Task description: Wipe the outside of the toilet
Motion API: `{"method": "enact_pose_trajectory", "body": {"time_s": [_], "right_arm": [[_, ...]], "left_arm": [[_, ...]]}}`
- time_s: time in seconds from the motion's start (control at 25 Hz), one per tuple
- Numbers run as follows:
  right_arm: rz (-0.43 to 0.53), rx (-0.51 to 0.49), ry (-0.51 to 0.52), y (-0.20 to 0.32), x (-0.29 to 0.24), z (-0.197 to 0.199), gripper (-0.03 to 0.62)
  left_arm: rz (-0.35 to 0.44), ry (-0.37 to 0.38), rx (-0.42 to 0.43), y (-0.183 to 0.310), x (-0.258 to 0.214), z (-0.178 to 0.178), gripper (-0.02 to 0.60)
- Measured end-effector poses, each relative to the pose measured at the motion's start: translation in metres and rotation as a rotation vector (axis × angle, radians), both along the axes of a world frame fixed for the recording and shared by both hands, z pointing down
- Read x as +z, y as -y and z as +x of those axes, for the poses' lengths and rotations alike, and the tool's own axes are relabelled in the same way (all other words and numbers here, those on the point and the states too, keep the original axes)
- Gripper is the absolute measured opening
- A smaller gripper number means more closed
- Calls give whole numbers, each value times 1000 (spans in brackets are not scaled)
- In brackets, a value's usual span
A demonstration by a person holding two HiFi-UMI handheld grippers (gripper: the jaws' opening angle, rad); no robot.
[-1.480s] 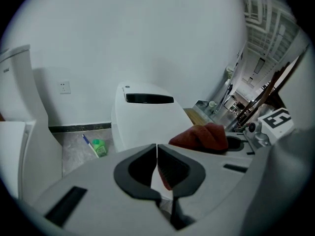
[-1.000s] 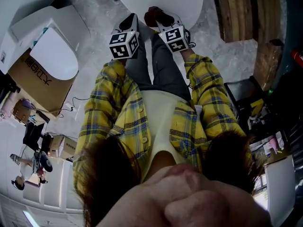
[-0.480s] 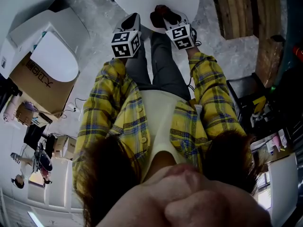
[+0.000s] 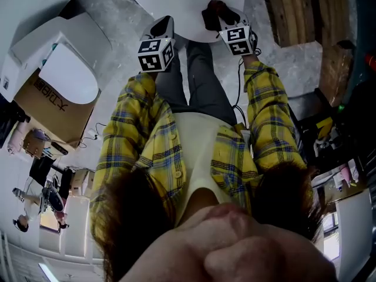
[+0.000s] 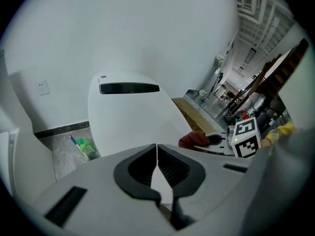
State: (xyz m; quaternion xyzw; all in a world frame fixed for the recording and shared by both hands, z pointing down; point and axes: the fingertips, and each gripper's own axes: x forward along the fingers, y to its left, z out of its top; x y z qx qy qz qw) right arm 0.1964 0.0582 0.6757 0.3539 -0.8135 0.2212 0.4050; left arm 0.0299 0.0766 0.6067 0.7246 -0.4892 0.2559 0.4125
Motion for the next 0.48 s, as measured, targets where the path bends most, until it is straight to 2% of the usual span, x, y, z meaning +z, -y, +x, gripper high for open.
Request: {"method": "enact_pose_trajectory", "body": {"time_s": [0.48], "right_arm": [[14, 108, -81, 30, 5, 51, 86]], "left_arm": [[-1, -3, 19, 4, 0, 7, 14]]}}
